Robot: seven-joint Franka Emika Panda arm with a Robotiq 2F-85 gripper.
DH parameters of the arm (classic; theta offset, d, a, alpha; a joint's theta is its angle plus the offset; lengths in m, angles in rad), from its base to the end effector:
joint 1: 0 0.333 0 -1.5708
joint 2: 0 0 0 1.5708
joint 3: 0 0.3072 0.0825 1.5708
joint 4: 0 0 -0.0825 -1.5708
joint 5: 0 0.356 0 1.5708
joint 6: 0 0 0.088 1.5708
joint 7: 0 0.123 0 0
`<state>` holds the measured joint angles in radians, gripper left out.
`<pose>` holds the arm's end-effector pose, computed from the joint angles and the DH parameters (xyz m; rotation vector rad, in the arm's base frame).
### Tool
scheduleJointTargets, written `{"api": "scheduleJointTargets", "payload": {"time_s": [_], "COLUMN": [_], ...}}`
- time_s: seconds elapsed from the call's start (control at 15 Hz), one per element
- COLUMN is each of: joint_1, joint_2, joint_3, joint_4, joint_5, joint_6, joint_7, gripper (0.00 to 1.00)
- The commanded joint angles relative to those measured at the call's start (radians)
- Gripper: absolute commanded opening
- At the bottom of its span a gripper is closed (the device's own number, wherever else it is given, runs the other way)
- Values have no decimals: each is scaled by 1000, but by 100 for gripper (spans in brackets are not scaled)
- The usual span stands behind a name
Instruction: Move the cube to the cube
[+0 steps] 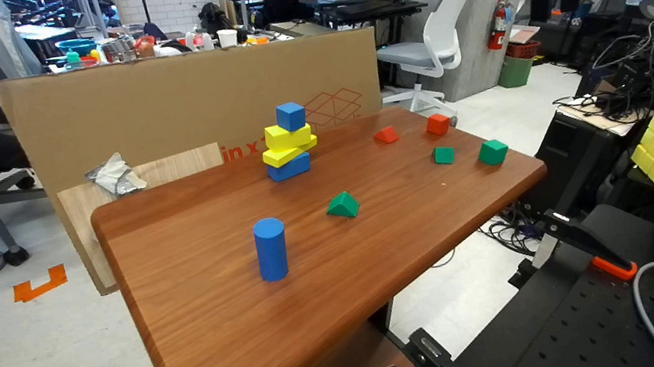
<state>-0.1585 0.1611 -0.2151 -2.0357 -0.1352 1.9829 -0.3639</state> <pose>0.4883 -0.2006 0.3452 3.0504 0.0866 -0.3860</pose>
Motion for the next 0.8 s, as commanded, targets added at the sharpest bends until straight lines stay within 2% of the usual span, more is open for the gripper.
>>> {"api": "scheduleJointTargets", "payload": {"time_s": [0.0, 0.73], "joint_1": [-28, -76], "joint_2": [101, 363], "joint_3": [19, 49], "joint_4": [72, 229], "joint_5": [5, 31], "joint_6": [33, 40], "joint_7": [5, 46], "gripper": [100, 100]}}
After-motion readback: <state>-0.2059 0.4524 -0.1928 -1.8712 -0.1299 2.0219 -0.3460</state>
